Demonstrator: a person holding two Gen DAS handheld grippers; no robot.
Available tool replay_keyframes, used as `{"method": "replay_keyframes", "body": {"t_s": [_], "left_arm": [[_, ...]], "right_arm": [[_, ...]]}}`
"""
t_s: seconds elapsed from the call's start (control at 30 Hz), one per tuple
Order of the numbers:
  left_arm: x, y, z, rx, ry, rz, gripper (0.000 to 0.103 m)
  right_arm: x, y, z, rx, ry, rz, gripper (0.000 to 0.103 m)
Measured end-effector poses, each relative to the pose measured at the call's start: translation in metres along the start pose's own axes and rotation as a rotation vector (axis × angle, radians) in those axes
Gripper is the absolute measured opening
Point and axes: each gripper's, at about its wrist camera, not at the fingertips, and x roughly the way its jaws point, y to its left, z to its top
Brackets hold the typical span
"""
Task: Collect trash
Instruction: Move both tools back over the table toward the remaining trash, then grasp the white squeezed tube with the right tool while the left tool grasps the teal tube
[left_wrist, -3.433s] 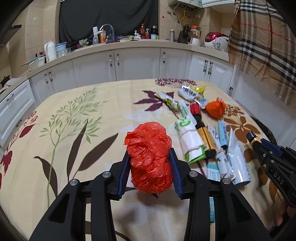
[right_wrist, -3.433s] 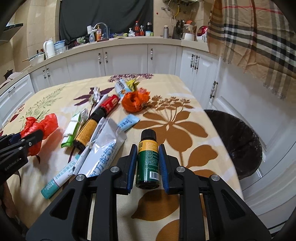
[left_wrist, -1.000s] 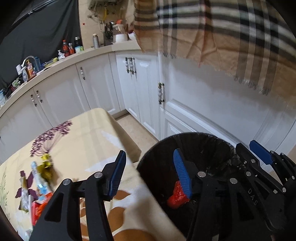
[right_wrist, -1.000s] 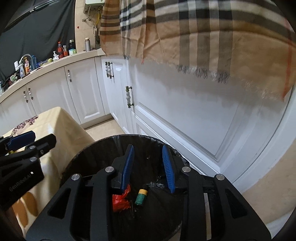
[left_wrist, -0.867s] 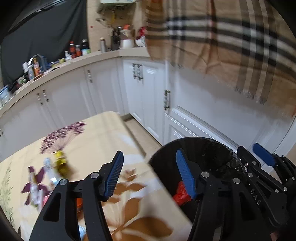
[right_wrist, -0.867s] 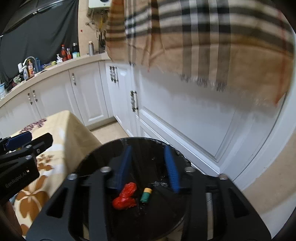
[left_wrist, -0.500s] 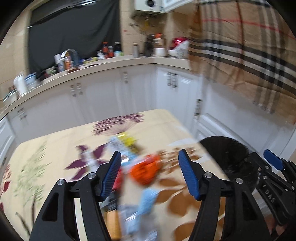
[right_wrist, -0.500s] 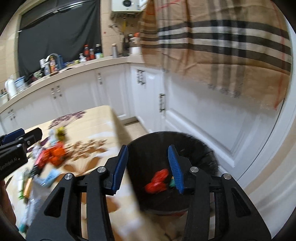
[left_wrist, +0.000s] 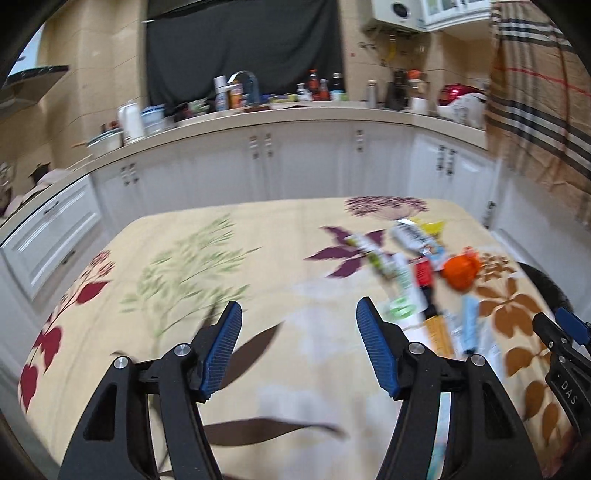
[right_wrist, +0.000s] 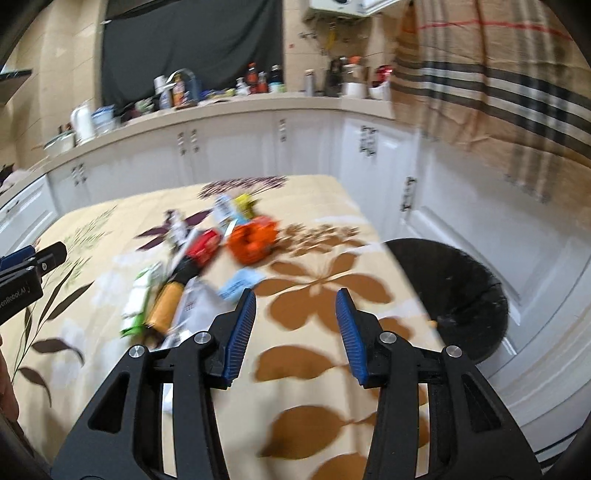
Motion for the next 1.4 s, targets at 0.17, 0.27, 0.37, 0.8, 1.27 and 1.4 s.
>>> {"method": "replay_keyframes", "body": {"t_s": [0.17,0.27,0.37,0.8,1.27,1.4], "left_arm": [[-0.002,0.034,-0.017,-0.03,0.01,0.062,0.063],[-0.002,0.049,-0.024,-0.049,0.022,0.075,0.063],[-0.002,0.061,-0.031,-0.065,0.035,0.087,0.063],[0.0,0.076,-0.041,-0.096,0.054,0.078,0.063],[-0.007,0.059,-0.044,-0.077,0.051,0.061,0.063],[-0.008,0.06,-0.044,-0.079,0.047,0.069,0.063]], "right_arm": [[0.004,0.032,-0.011,-0.059,0.039,0.038,0.044],[0.009,0.044,-0.016,-0.077,0.067,0.057,0.044],[0.011,0.054,-0.021,-0.099,0.085,0.059,0.044],[0.012,0.057,-0.032,-0.103,0.131,0.05,0.033],[0.006,0.054,-0.037,-0.115,0.127,0.058,0.034],[0.008,0.057,-0.04,-0.125,0.133,0.064,0.035]]}}
